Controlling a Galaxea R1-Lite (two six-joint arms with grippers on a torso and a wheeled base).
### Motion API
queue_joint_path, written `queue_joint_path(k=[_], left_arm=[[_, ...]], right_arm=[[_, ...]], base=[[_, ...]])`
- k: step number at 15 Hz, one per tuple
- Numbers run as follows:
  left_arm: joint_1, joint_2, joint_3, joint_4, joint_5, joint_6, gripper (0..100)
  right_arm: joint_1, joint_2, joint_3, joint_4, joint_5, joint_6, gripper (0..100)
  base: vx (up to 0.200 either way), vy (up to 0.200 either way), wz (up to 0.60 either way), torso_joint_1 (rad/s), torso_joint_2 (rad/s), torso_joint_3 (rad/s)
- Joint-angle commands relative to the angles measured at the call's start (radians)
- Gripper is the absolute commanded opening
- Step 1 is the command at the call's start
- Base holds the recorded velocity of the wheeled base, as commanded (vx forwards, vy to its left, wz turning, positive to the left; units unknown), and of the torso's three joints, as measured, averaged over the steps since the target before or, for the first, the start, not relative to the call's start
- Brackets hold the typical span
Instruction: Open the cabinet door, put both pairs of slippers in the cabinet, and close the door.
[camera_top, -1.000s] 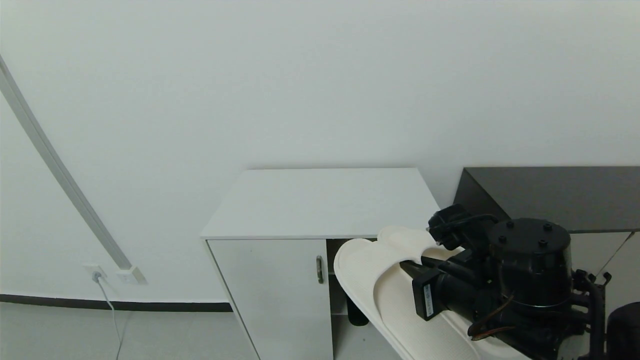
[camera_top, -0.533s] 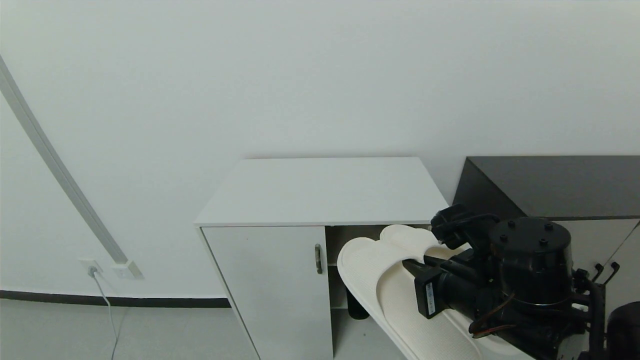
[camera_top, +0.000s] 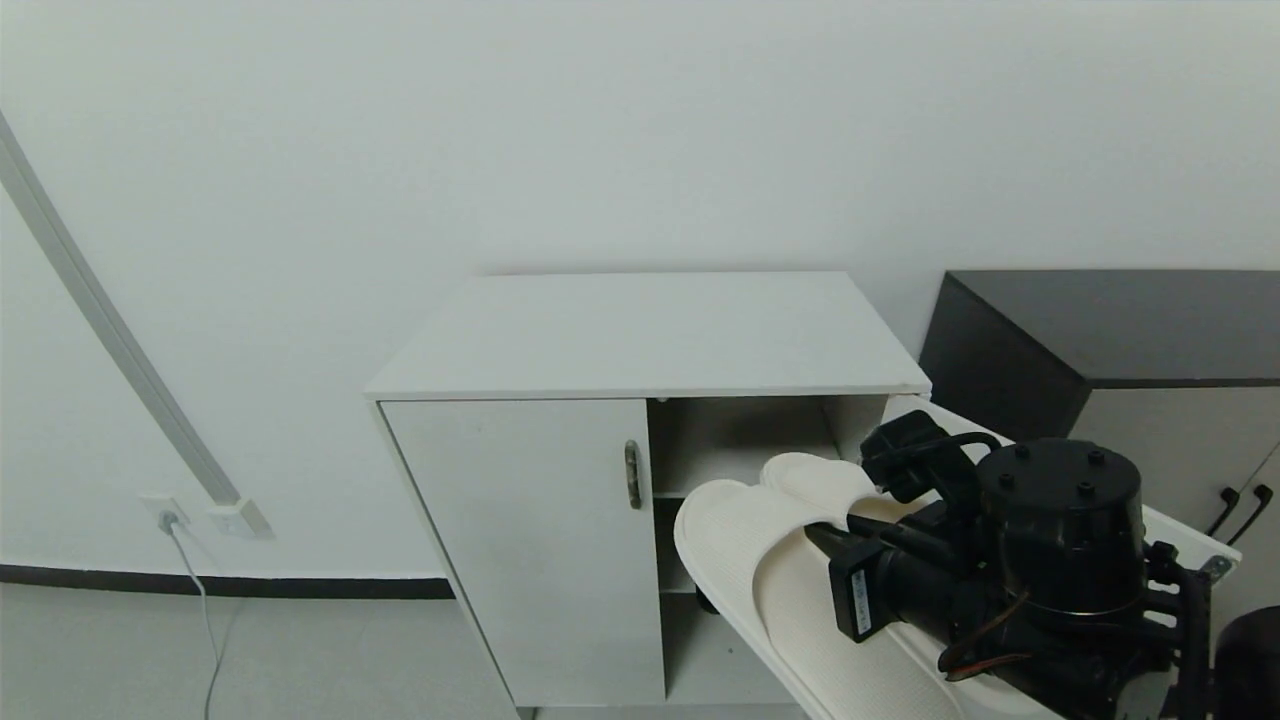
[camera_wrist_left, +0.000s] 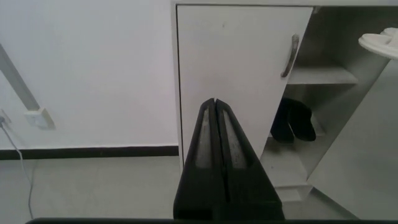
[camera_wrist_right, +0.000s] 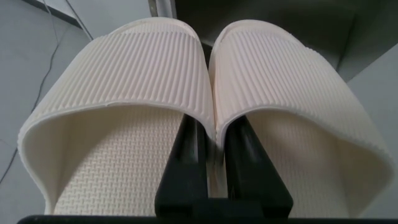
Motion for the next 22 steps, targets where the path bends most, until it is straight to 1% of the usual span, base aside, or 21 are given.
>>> queue_joint_path(k=[1,13,18,22], left_arm=[[0.001,0.001,0.000,0.000,0.000,0.000,0],[0.001,0.001,0.000,0.000,0.000,0.000,0],[0.001,0.001,0.000,0.000,0.000,0.000,0],[0.001,0.001,0.000,0.000,0.000,0.000,0]], right_arm=[[0.000,0.001,0.000,0.000,0.000,0.000,0],[-0.003,0.015,0.000,-0.002,0.000,0.000,0],[-0.001,0.017,0.003,0.000,0.000,0.000,0],[0.000,0.020,0.002,-0.002,0.000,0.000,0]], base=[[0.000,0.000,0.00,-0.207,0.54,0.320],[0.000,0.000,0.00,-0.167,0.50,0.327],[0.000,0.000,0.00,-0.098,0.46,0.356],[0.000,0.000,0.00,-0.035,0.44,0.395]])
